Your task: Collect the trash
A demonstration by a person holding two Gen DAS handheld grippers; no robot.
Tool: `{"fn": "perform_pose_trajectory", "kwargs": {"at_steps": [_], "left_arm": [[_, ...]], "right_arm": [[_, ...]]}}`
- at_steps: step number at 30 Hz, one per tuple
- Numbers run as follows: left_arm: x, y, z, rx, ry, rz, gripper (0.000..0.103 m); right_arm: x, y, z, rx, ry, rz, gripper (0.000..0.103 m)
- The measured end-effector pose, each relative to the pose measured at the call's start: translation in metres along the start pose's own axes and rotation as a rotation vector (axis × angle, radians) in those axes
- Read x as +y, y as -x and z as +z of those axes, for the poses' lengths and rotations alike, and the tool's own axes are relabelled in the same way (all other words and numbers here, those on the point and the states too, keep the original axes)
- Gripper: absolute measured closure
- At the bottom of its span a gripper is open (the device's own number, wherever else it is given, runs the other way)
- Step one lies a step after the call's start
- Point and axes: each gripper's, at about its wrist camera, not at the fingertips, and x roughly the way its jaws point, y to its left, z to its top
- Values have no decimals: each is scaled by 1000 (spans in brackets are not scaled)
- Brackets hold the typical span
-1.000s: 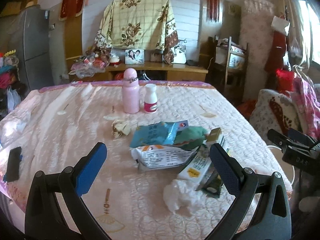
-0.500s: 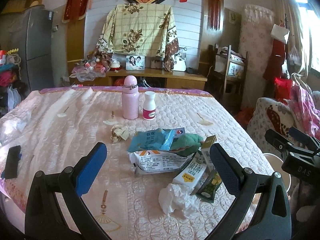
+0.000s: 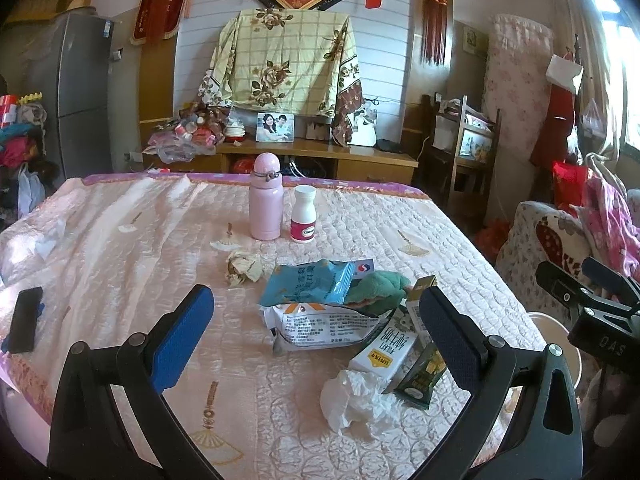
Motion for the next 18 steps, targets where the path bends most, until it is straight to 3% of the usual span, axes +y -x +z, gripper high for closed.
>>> {"fn": "perform_pose_trajectory", "kwargs": {"at_steps": [18], "left_arm": [[1,0,1,0,6,-1,1]], "right_arm": [[1,2,2,-8,4,-1,1]]}}
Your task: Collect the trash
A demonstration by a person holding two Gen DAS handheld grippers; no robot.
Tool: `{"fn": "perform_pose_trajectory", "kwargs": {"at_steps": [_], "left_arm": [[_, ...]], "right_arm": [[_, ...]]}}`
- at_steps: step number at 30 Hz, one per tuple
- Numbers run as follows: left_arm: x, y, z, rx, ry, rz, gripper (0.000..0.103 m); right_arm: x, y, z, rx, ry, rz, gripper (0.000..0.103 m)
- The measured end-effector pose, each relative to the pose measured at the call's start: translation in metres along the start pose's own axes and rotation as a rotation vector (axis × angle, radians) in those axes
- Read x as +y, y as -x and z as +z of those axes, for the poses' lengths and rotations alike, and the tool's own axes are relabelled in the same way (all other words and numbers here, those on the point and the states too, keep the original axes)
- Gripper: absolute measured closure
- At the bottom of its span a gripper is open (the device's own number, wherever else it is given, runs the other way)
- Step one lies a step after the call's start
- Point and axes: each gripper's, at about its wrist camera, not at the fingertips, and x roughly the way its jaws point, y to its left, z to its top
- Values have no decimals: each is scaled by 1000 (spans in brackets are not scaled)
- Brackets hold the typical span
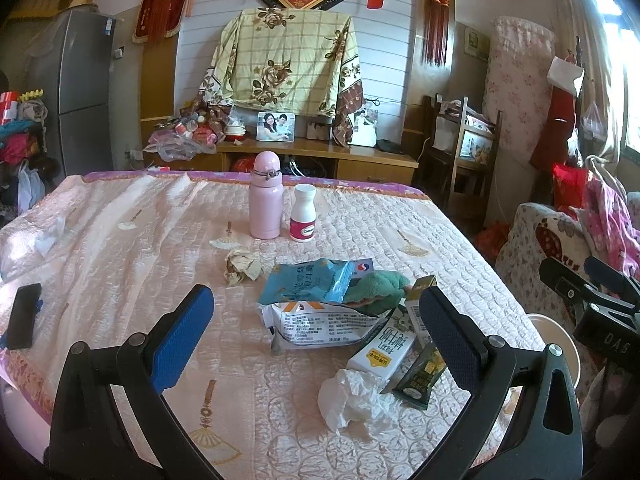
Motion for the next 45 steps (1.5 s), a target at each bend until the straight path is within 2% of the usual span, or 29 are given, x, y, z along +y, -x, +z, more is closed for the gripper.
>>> {"fn": "perform_pose_trajectory", "kwargs": {"at_steps": [45], "left_arm": [[0,-3,-2,2,6,5,1]], "right_arm": [[-7,-10,-2,35,10,-5,0]]}}
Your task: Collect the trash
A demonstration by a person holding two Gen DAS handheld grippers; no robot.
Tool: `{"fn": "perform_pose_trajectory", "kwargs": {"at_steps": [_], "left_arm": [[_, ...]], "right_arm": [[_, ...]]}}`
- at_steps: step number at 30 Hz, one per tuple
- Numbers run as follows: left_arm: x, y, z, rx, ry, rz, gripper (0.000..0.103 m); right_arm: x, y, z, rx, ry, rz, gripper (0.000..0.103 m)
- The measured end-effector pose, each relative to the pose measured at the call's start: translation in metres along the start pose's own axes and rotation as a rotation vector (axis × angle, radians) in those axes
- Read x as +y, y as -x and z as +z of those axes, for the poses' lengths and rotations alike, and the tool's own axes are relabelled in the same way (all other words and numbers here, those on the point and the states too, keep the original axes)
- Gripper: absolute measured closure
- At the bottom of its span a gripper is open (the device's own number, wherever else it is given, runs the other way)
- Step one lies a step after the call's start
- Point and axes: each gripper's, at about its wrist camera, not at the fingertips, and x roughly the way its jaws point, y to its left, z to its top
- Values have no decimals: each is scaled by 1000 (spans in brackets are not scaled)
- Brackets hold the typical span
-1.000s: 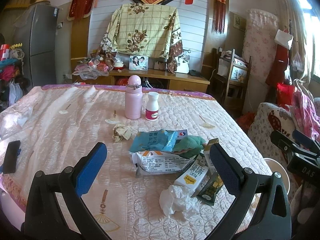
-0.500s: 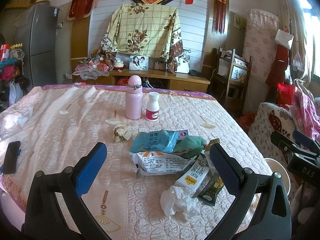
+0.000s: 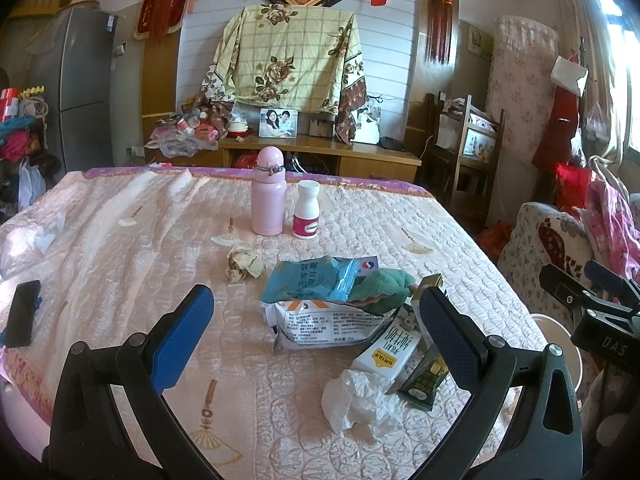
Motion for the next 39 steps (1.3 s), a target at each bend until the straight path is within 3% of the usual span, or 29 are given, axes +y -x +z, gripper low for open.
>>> {"fn": "perform_pose_trajectory", "kwargs": {"at_steps": [39], "left_arm": [[31,-30,-18,97,38,19,1]], "right_arm": [[3,-35,-19,110,39,-11,0]]}}
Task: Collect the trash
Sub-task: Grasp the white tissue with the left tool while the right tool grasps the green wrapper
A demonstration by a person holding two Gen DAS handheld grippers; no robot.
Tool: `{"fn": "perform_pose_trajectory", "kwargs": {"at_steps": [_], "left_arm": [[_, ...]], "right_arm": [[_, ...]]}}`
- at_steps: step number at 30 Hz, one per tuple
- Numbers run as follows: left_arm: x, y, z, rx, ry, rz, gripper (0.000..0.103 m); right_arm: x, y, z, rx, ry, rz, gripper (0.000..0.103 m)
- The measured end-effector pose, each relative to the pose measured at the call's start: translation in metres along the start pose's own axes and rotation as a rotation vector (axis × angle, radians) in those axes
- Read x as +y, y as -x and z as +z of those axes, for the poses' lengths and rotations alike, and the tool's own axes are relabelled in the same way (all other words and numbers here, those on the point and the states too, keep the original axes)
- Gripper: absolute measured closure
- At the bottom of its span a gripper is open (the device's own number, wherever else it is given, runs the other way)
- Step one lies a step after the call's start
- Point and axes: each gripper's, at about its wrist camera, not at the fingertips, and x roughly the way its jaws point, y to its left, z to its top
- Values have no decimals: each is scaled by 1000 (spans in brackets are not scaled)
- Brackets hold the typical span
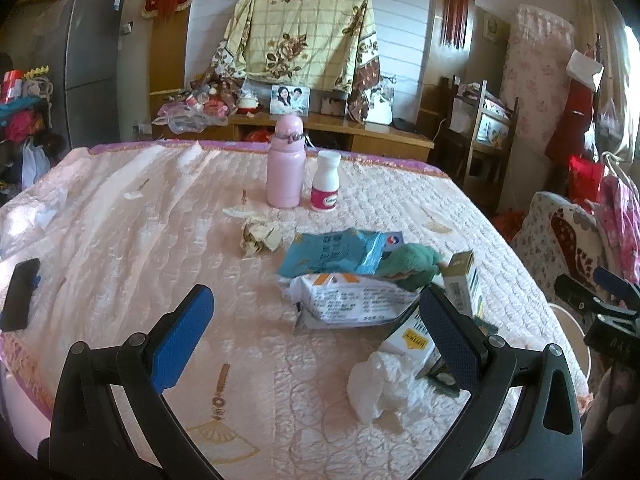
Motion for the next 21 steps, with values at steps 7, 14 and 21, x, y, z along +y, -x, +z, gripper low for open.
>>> {"fn": "perform_pose_trajectory", "kwargs": {"at_steps": [7,14,21], "left_arm": [[13,-12,-12,62,-23,-20,1],[23,-26,-15,113,2,-61,1],[2,-40,-27,200,-68,-155,1]], "right_arm": [[-6,-17,-7,61,-2,32,0],[1,-38,-13,130,18,134,0],[18,-49,-19,158,74,170,1]]}}
